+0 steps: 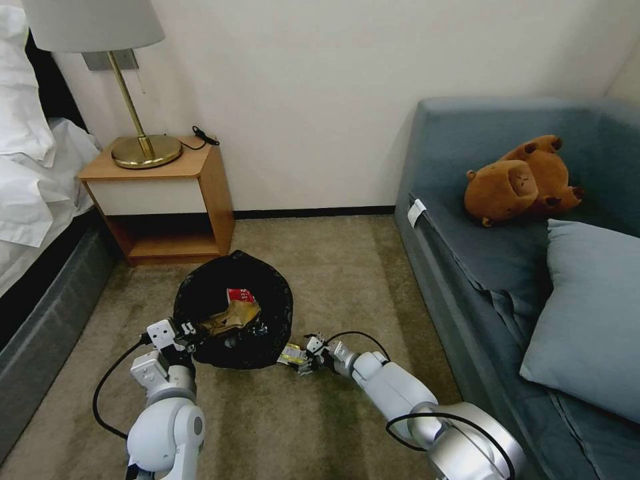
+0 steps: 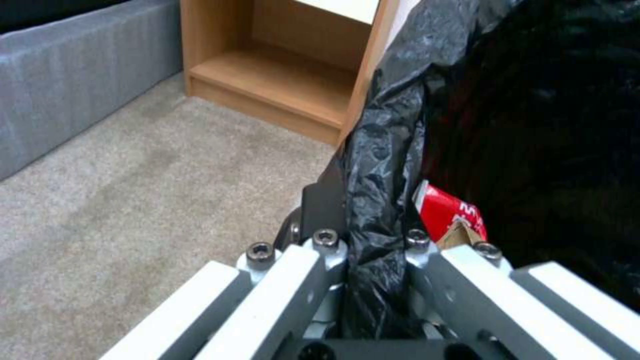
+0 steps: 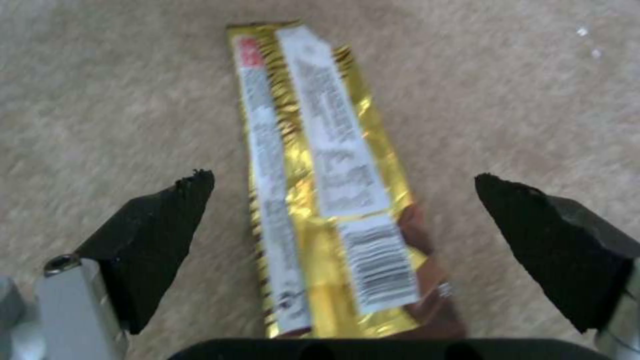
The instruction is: Pick up the trash bin, then pick up the garbage on the floor and place it into the trash bin.
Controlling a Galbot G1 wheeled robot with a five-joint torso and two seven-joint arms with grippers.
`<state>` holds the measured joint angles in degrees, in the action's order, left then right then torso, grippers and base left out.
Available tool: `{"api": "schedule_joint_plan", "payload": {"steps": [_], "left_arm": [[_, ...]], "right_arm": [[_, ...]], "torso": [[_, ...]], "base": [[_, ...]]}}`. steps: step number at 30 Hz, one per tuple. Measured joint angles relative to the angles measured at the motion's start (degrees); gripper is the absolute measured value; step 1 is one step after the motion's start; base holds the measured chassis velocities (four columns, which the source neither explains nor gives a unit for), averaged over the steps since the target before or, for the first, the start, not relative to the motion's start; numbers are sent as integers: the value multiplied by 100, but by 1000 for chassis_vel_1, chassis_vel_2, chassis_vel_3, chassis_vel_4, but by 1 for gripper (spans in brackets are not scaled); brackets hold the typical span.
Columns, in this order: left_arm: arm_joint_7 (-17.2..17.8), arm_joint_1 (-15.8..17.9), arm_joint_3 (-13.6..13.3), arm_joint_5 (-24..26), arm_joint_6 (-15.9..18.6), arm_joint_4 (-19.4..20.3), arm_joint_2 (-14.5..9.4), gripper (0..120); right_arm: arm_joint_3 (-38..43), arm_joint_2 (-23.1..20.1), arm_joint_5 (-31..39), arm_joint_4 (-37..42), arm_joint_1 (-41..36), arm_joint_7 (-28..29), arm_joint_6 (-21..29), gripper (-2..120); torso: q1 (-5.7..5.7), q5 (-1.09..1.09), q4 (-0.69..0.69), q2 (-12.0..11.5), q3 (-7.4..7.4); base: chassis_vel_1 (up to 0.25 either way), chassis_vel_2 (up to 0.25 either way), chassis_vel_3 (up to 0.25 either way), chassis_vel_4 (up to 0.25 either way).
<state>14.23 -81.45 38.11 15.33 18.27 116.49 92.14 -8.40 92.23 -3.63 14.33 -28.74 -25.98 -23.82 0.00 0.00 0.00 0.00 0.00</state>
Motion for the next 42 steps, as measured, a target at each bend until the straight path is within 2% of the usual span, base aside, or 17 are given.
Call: {"api": "schedule_joint_plan", "payload": {"steps": [33,35,37,39,41,42], "left_arm": [[-3,-130,-8,-30,-57,46,0,1],[-4,-139,-7,-29,-57,46,0,1],[-6,-148,-2,-25,-57,51,0,1],[-6,-150,-1,-24,-58,56,0,1],[-7,-150,-1,-20,-60,67,0,1],[-7,-150,-1,-20,-60,67,0,1]], "right_arm": [[293,-9,-18,-346,1,-265,75,100],[318,-9,-15,-367,18,-269,76,96],[349,-9,-1,-391,35,-271,76,86],[357,-9,0,-398,37,-271,76,82],[387,-9,2,-412,37,-271,76,73],[387,-9,2,-412,37,-271,76,73]], "torso": [[0,0,0,0,0],[0,0,0,0,0],[0,0,0,0,0],[0,0,0,0,0],[0,0,0,0,0],[0,0,0,0,0]], "base": [[0,0,0,0],[0,0,0,0],[0,0,0,0],[0,0,0,0],[0,0,0,0],[0,0,0,0]]}}
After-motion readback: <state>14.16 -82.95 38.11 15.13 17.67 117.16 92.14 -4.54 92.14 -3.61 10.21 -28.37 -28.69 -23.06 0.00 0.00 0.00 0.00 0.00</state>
